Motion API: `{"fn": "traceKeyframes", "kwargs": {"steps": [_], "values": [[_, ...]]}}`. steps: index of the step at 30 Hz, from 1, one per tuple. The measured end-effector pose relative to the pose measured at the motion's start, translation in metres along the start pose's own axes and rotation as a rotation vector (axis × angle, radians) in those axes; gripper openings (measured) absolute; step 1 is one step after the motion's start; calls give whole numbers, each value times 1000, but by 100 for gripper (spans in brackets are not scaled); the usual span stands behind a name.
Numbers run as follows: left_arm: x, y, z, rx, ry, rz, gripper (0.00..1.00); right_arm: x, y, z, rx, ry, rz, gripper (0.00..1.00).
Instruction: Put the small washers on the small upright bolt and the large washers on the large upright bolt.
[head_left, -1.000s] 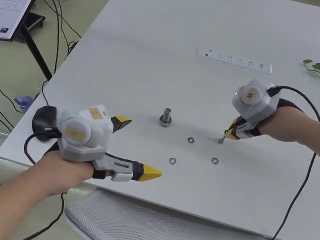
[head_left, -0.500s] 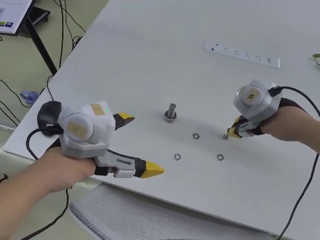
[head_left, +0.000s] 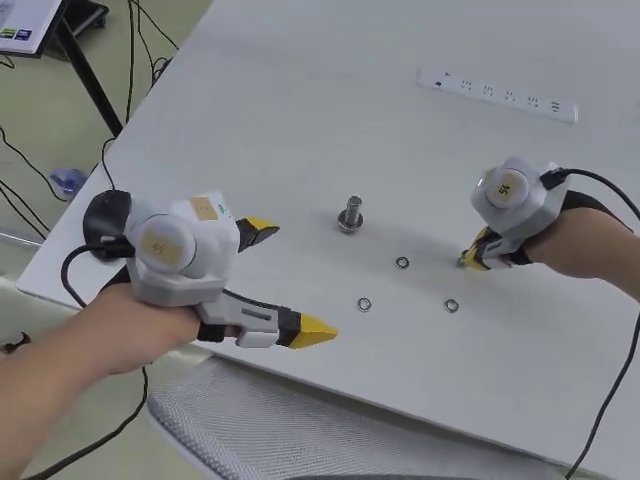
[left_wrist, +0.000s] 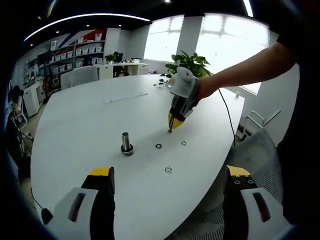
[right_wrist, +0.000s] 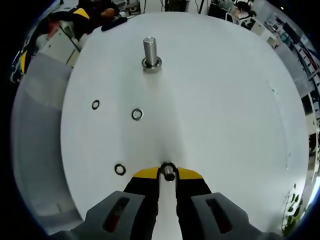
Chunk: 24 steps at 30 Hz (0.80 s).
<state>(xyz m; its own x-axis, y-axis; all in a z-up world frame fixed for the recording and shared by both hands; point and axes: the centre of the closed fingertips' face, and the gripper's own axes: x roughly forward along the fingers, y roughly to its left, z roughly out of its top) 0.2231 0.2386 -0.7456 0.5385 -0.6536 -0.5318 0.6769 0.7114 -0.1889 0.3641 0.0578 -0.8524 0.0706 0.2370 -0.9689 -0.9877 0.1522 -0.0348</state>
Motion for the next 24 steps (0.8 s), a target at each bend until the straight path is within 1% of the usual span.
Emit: {"fn": "traceKeyframes", "kwargs": {"steps": [8,24], "values": [[-1,1,-1,-6,3,-2,89,7,-1,-2,-1,13,2,12],[-3,1,-4,-18,8,-3,88,12,0,-3,-6,23,0,12]]}}
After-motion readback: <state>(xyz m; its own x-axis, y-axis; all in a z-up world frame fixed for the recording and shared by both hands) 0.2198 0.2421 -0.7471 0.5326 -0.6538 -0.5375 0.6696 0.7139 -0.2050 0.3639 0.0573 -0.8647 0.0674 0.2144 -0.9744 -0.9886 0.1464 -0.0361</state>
